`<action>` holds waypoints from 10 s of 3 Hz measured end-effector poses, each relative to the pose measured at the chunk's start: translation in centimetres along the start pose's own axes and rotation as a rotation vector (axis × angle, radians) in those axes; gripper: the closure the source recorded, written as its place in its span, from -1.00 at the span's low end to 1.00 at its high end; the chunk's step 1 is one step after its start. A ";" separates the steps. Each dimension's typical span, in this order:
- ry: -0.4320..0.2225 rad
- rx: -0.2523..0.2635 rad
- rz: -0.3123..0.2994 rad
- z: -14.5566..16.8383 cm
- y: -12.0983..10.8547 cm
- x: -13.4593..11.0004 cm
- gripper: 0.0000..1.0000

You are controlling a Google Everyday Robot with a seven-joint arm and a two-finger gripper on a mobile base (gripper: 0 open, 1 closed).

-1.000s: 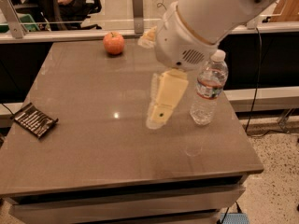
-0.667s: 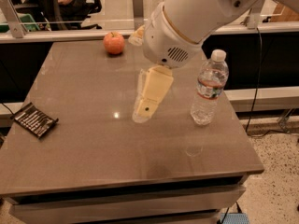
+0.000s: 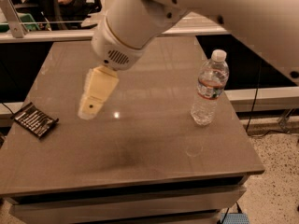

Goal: Move rxbar chocolate near water bottle

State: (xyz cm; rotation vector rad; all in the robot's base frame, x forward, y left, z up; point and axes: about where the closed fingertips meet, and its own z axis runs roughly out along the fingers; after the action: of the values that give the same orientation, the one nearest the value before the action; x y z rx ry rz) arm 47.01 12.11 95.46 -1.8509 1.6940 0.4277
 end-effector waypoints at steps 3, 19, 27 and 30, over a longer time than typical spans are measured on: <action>0.031 0.066 0.088 10.6 2.0 -4.1 -1.00; 0.121 0.045 0.066 8.2 -4.4 -0.6 -0.73; 0.137 -0.106 0.170 17.8 -0.6 1.5 -0.65; 0.154 -0.098 0.179 16.6 -1.1 1.2 0.74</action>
Offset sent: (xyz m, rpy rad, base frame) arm -0.0031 0.1126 -0.0724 -0.0194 0.0053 -0.1486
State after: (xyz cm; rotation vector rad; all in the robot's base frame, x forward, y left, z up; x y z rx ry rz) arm 50.80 21.39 82.07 -1.8486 1.9843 0.4581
